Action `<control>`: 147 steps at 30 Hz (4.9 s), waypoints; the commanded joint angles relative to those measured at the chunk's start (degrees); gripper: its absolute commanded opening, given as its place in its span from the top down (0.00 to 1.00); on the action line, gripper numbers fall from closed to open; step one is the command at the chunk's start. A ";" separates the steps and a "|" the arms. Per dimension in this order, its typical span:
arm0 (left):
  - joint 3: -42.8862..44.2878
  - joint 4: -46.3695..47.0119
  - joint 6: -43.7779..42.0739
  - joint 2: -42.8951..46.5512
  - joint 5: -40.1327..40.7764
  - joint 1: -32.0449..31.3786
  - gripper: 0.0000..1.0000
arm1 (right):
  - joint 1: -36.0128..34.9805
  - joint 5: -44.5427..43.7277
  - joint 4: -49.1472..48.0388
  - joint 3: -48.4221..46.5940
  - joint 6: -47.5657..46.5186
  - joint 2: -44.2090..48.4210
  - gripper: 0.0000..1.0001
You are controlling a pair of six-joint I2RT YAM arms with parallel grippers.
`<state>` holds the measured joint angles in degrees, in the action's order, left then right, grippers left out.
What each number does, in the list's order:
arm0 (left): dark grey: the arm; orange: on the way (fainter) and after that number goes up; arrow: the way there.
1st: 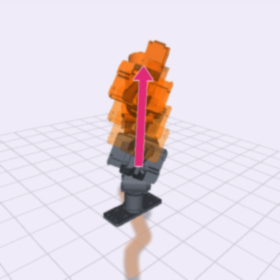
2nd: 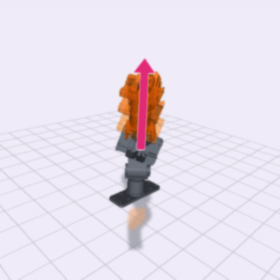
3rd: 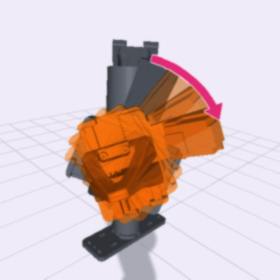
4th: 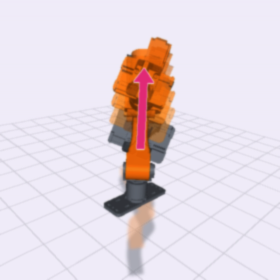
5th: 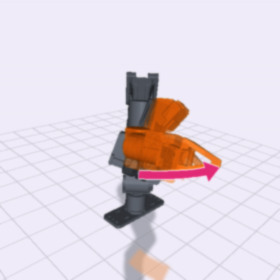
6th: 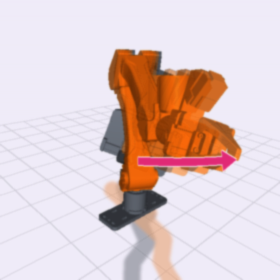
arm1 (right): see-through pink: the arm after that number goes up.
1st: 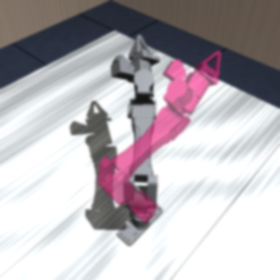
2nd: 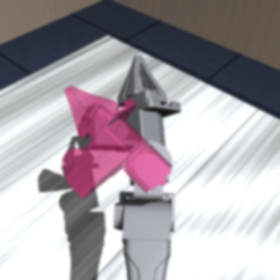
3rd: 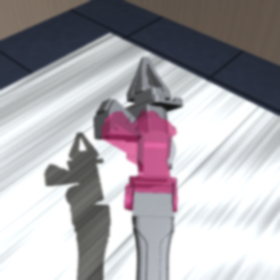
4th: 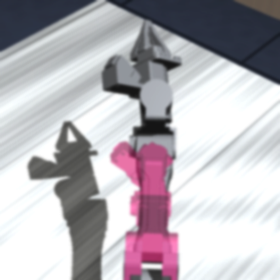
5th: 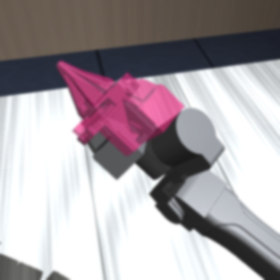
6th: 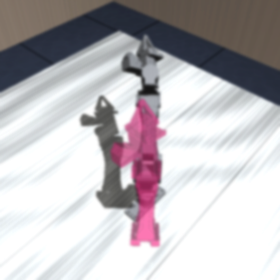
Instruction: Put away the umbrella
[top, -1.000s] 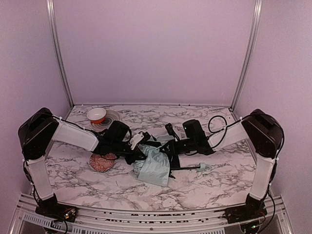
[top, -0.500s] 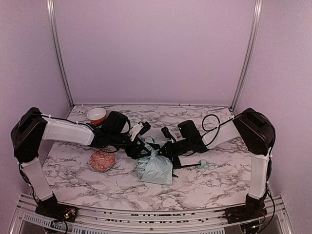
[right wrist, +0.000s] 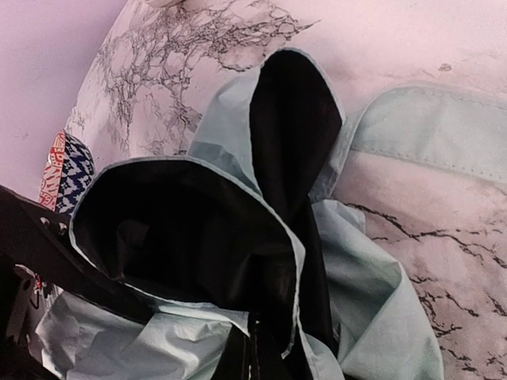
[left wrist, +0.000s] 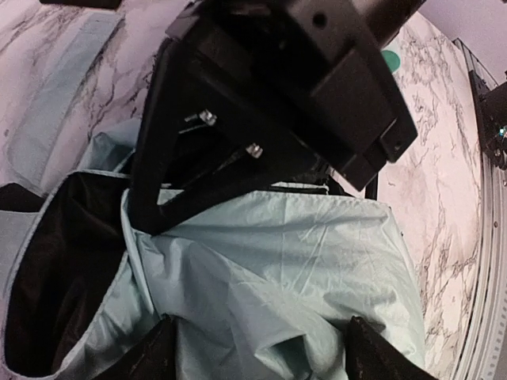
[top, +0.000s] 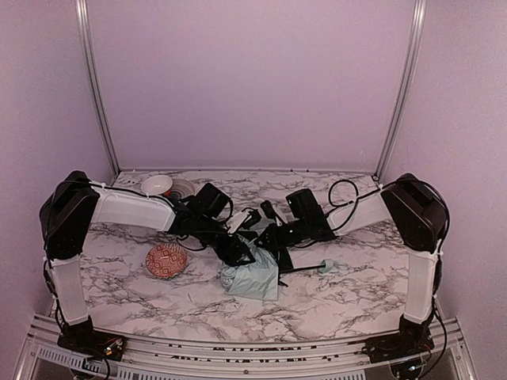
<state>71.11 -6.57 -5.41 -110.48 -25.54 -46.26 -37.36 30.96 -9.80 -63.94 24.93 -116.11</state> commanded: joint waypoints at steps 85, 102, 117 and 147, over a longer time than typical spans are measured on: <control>-6.07 -1.96 1.71 -9.34 7.62 1.44 1.00 | -28.49 -33.29 13.25 14.65 -65.25 30.08 0.01; -6.62 -2.05 0.43 -8.66 6.66 1.44 1.00 | -22.75 -36.51 29.10 0.65 -66.51 5.31 0.14; -4.70 -2.14 1.60 -3.68 4.09 4.10 0.62 | -21.98 -33.25 34.51 -1.64 -66.07 5.38 0.80; -1.90 10.20 -3.58 7.60 -6.67 -1.76 0.38 | -22.28 -19.57 37.36 -11.18 -73.75 32.37 1.00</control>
<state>69.95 2.37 -7.94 -104.49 -28.10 -44.56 -60.51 9.89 29.45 -71.90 -49.74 -86.02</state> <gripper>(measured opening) 0.648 0.286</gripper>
